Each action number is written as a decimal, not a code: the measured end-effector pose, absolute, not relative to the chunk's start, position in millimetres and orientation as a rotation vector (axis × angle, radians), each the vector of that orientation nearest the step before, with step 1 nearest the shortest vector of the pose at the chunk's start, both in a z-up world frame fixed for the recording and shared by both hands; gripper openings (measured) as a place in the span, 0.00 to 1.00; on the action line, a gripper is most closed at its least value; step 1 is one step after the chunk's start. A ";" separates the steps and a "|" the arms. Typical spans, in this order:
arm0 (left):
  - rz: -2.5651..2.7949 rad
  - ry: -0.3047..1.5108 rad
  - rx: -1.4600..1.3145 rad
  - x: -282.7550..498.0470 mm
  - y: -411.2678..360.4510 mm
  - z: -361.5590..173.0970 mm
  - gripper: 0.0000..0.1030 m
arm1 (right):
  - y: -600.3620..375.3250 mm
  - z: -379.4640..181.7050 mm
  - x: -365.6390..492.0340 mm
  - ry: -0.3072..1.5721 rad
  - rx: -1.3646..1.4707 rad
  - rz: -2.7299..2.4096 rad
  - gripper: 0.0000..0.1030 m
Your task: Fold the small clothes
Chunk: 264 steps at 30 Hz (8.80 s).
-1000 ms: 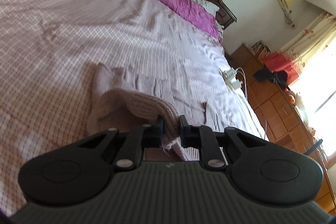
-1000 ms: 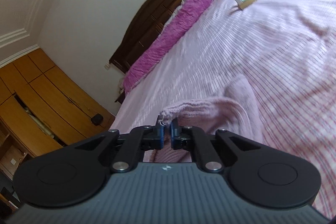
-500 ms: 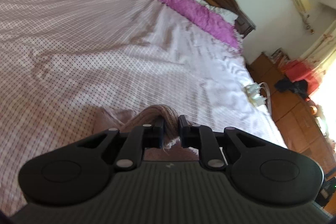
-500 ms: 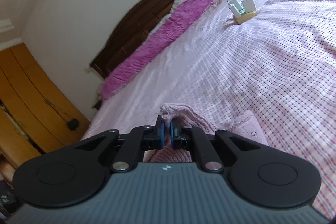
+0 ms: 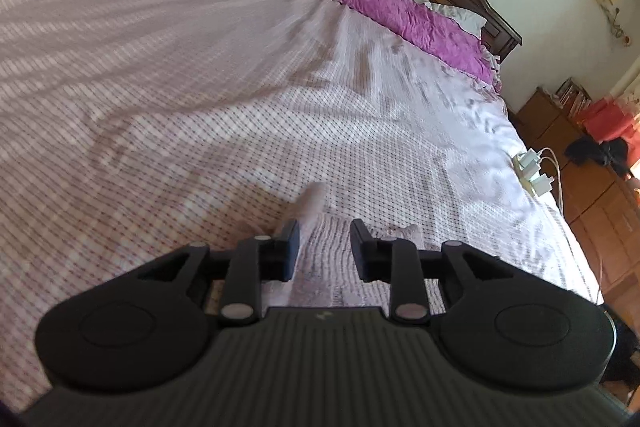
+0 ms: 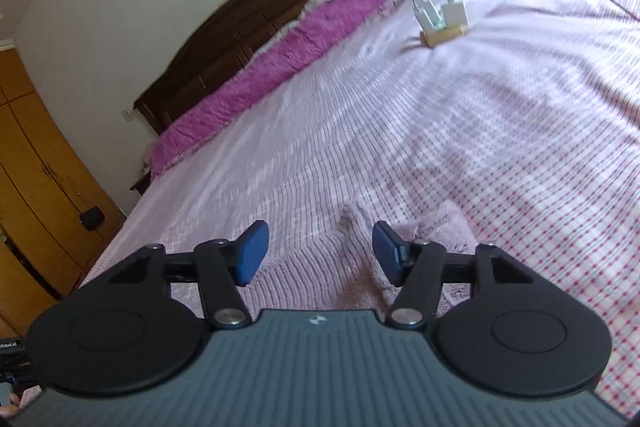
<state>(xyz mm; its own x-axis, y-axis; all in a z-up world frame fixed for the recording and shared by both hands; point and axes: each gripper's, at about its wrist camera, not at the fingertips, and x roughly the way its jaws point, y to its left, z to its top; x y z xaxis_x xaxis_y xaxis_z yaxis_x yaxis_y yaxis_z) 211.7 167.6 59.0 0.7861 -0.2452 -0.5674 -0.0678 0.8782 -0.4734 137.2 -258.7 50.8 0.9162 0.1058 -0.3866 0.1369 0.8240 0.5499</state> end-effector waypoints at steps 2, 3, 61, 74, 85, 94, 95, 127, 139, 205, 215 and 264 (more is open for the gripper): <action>-0.105 0.659 -0.498 206.9 169.2 61.2 0.29 | -260.3 54.2 130.7 0.413 0.605 -0.006 0.65; -0.107 0.660 -0.502 204.5 169.8 61.8 0.29 | -261.0 55.0 128.2 0.415 0.603 0.000 0.65; -0.037 0.833 -0.352 102.2 148.5 55.4 0.29 | -305.3 28.7 15.1 0.532 0.679 -0.026 0.66; -0.021 0.842 -0.315 102.9 142.9 52.3 0.29 | -290.9 14.4 44.6 0.571 0.728 0.067 0.66; -0.005 0.859 -0.303 106.1 141.5 48.9 0.29 | -291.8 10.9 47.7 0.569 0.716 0.095 0.63; 0.007 0.857 -0.279 105.8 137.4 48.7 0.29 | -299.2 4.8 54.8 0.576 0.746 0.133 0.32; 0.006 0.858 -0.274 105.6 137.2 48.1 0.29 | -300.4 3.2 54.8 0.574 0.755 0.135 0.32; 0.014 0.864 -0.255 108.6 136.0 47.6 0.29 | -300.7 2.2 52.0 0.474 0.848 0.211 0.31; -0.001 0.849 -0.276 100.8 140.9 55.5 0.29 | -287.5 27.1 53.9 0.428 0.865 0.258 0.30; -0.183 0.725 -0.348 83.9 147.3 82.9 0.29 | -122.7 93.4 7.3 0.478 0.560 0.256 0.59; -0.249 0.758 -0.262 110.2 94.7 79.8 0.47 | -145.4 75.5 -1.8 0.483 0.554 0.175 0.71; -0.244 0.757 -0.213 220.3 59.6 54.1 0.35 | -158.2 39.5 10.9 0.522 0.666 0.172 0.79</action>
<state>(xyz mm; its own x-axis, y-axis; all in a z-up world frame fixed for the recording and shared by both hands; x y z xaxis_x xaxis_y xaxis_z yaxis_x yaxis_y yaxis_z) 220.3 59.6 54.1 0.7014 -0.2936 -0.6495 0.1415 0.9504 -0.2768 10.9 -158.2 39.5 0.8582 0.3147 -0.4056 0.0116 0.7779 0.6282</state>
